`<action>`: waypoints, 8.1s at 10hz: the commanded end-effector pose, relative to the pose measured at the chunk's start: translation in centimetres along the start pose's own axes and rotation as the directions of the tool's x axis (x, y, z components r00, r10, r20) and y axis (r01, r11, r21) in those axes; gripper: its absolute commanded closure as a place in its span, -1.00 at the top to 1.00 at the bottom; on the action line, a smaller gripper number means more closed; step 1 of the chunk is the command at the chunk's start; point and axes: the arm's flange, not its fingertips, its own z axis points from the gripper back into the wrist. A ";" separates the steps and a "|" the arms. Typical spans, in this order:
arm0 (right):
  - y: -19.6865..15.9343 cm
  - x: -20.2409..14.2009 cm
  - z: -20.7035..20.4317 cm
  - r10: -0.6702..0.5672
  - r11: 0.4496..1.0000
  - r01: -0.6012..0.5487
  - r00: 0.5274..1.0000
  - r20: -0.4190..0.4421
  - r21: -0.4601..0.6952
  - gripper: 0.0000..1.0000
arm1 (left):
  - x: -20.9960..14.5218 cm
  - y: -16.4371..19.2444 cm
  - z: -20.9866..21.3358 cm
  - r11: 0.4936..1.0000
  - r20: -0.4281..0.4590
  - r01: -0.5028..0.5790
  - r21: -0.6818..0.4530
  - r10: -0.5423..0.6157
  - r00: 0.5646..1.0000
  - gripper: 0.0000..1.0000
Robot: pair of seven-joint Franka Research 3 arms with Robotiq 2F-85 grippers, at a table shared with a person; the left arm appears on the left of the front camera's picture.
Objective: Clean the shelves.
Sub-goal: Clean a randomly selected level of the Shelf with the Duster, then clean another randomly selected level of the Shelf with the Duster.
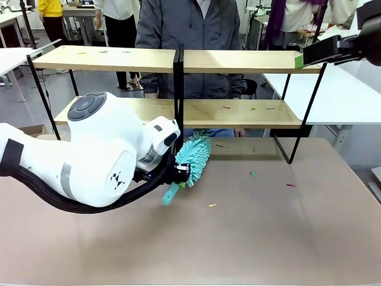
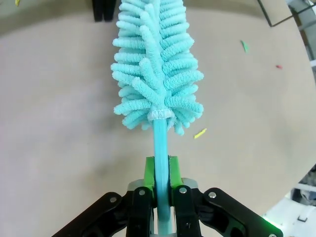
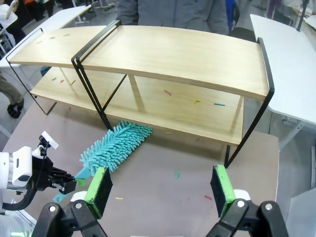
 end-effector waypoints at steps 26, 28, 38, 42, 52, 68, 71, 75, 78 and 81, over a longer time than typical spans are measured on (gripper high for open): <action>-0.2 0.0 0.0 0.004 1.000 -0.004 1.000 -0.002 0.002 1.00 | 5.8 -10.6 -5.9 0.879 -0.240 0.407 -0.246 -0.463 0.853 -0.74; -0.2 0.0 0.0 0.004 1.000 -0.004 1.000 -0.002 0.002 1.00 | 5.2 -9.7 -4.7 0.781 -0.335 0.527 -0.335 -0.622 0.708 -0.74; -0.2 0.0 0.0 0.004 1.000 -0.004 1.000 -0.002 0.002 1.00 | 1.3 -0.4 11.0 0.609 -0.163 0.529 -0.591 -0.732 0.661 -0.74; -0.2 0.0 0.0 0.004 1.000 -0.004 1.000 -0.002 0.002 1.00 | -0.6 5.6 14.3 0.790 -0.186 0.466 -0.398 -0.567 0.803 -0.74; -0.2 0.0 0.0 0.004 1.000 -0.004 1.000 -0.002 0.002 1.00 | 0.7 31.0 36.0 0.609 0.093 0.356 -0.708 -0.420 0.903 -0.74; -0.2 0.0 0.0 0.004 1.000 -0.004 1.000 -0.002 0.002 1.00 | -7.2 48.7 43.6 0.574 0.356 0.083 -0.815 0.382 0.853 -0.74; -0.2 0.0 0.0 0.004 1.000 -0.004 1.000 -0.002 0.002 1.00 | -7.2 48.7 43.6 0.574 0.356 0.083 -0.815 0.382 0.853 -0.74; -0.2 0.0 0.0 0.004 1.000 -0.004 1.000 -0.002 0.002 1.00 | -7.2 48.7 43.6 0.574 0.356 0.083 -0.815 0.382 0.853 -0.74; -0.2 0.0 0.0 0.004 1.000 -0.004 1.000 -0.002 0.002 1.00 | -7.9 46.2 42.6 0.570 0.320 0.109 -0.814 0.283 0.904 -0.74; -0.2 0.0 0.0 0.004 1.000 -0.004 1.000 -0.002 0.002 1.00 | -10.7 38.1 40.6 0.592 0.242 0.229 -0.773 -0.059 0.968 -0.74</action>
